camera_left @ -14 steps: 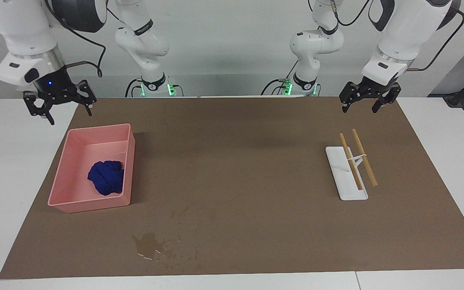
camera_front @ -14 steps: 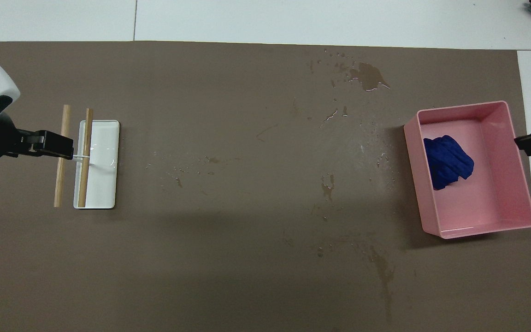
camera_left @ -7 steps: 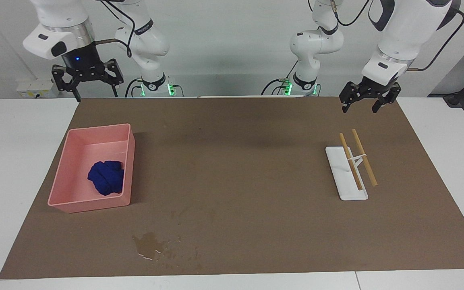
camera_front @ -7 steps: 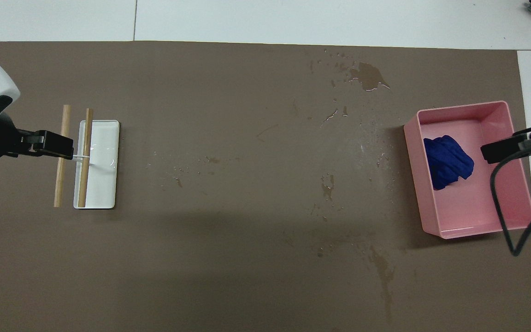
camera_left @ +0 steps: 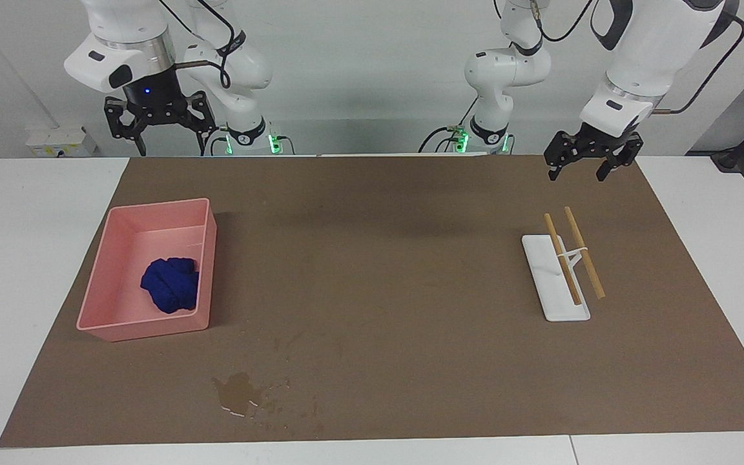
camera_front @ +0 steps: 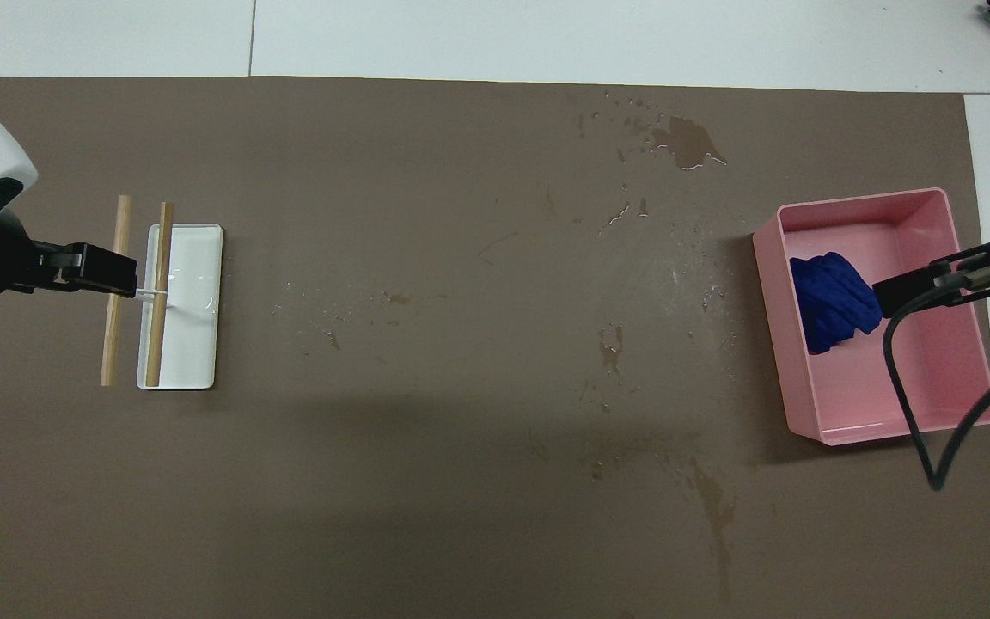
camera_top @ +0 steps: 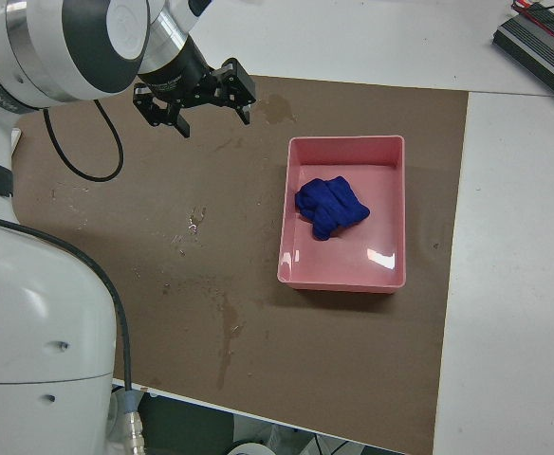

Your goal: Wipe water with towel using both arms

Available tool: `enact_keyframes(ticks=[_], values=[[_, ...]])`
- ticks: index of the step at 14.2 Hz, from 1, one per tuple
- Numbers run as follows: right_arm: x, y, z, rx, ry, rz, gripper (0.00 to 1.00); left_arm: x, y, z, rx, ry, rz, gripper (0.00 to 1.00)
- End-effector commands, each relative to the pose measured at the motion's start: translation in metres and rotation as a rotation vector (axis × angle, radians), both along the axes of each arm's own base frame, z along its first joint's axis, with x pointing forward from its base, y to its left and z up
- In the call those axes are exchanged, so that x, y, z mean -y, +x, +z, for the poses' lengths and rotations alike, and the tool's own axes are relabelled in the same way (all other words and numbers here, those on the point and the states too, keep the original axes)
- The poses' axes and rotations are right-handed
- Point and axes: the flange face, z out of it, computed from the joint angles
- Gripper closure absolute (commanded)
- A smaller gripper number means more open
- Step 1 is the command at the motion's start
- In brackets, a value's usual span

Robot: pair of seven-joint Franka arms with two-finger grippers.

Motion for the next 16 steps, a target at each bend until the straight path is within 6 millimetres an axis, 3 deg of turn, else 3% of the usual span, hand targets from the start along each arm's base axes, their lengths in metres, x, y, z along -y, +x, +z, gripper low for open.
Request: enact_keyframes(ticks=[1,6,9,16], values=[[-0.001,0.000,0.003,-0.008,0.018,-0.015,0.00,-0.002,-0.004,0.000,-0.008,0.018,0.001,0.00],[-0.003,-0.001,0.003,-0.013,0.041,-0.010,0.00,-0.002,-0.004,0.000,-0.008,0.017,0.001,0.00],[-0.014,-0.008,0.001,-0.032,0.078,0.000,0.00,-0.002,-0.004,0.000,-0.008,0.017,0.001,0.00],[0.002,-0.004,0.002,-0.020,0.095,-0.017,0.00,-0.002,-0.004,0.000,-0.008,0.018,0.001,0.00]])
